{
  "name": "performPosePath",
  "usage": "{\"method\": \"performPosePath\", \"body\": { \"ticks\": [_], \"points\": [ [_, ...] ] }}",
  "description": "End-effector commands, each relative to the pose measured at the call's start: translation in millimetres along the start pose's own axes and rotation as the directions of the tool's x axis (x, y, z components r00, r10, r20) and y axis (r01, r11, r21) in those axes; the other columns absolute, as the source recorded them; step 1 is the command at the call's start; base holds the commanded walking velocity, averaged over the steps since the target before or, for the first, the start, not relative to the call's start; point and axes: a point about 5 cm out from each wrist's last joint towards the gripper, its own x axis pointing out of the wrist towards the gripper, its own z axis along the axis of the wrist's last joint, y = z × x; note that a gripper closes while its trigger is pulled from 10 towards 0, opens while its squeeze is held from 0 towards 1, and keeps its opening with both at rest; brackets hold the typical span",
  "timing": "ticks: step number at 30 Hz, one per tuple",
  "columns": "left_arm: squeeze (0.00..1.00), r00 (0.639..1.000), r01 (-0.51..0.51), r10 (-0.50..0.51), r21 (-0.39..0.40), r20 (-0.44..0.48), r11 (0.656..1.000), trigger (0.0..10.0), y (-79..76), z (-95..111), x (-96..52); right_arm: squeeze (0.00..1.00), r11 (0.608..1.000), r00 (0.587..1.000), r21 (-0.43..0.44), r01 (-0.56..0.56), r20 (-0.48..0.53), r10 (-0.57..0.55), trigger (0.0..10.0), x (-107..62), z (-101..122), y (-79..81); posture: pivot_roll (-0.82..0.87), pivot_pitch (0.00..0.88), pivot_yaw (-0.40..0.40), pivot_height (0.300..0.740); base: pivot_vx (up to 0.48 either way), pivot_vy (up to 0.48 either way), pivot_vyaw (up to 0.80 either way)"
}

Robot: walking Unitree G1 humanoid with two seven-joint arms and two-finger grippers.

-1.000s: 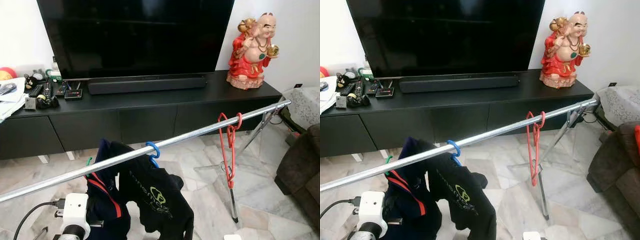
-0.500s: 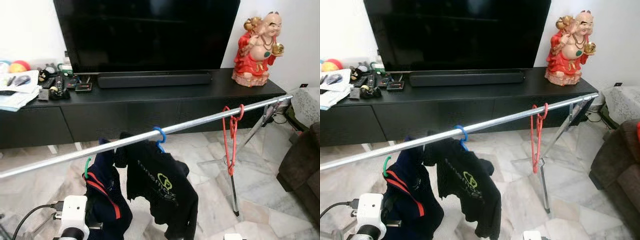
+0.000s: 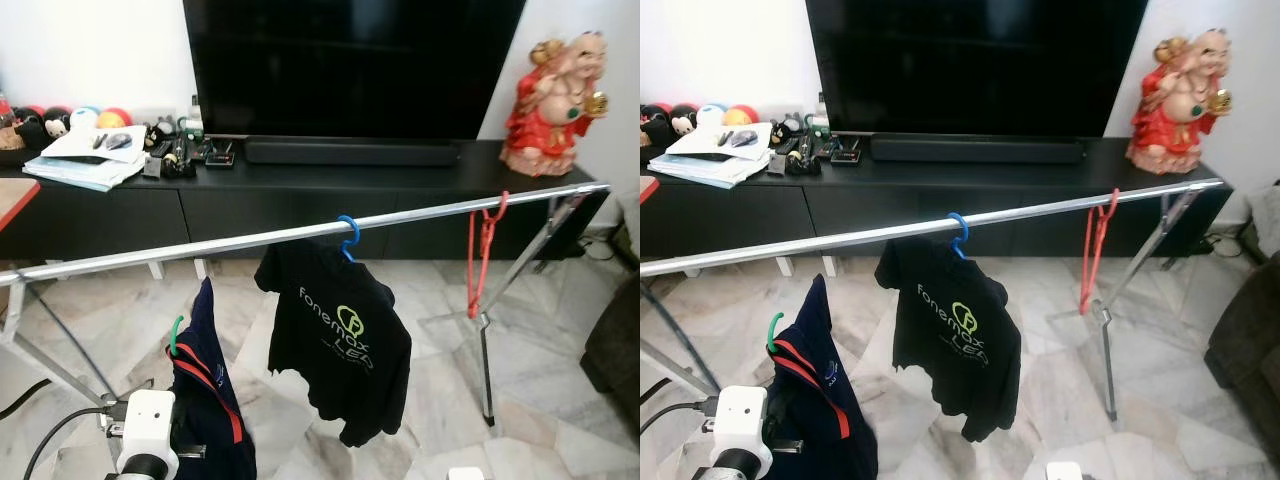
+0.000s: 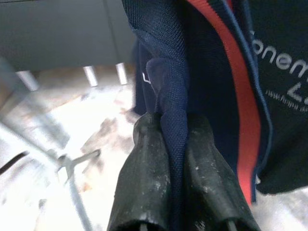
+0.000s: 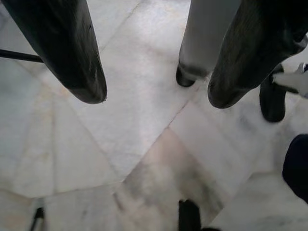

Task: Hang hanger

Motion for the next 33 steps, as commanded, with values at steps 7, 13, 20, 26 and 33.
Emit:
{"method": "performPosePath", "body": {
  "ticks": [7,13,20,26,33],
  "points": [
    [0.00,0.999,0.025,-0.025,-0.002,0.025,1.000,10.0,-3.2,7,4.1,0.00,1.000,1.000,0.026,0.017,-0.001,-0.016,10.0,0.1,1,-1.8,0.13,0.000,-0.018,0.740,-0.306,0.000,0.00],
    [0.00,0.999,0.036,-0.036,0.001,0.030,0.999,10.0,-1.4,11,8.3,0.00,0.999,1.000,0.036,0.022,0.010,-0.022,10.0,0.8,6,-0.9,0.13,0.000,-0.009,0.740,-0.304,0.000,0.00],
    [0.00,0.997,0.069,-0.069,0.013,0.034,0.998,10.0,0.1,15,12.5,0.00,0.998,0.999,0.061,0.025,0.035,-0.027,10.0,1.5,12,2.5,0.10,0.000,0.016,0.740,-0.306,0.000,0.00],
    [0.00,0.992,0.119,-0.120,0.024,0.048,0.993,10.0,-4.3,24,18.7,0.00,0.997,0.997,0.074,0.032,0.067,-0.037,10.0,2.1,20,5.3,0.10,0.000,0.038,0.740,-0.309,0.000,0.00],
    [0.00,0.984,0.166,-0.167,0.023,0.059,0.986,10.0,-10.5,33,29.5,0.00,0.993,0.991,0.109,0.047,0.124,-0.060,10.0,2.6,36,4.6,0.08,0.000,0.062,0.740,-0.313,0.000,0.00]
  ]
}}
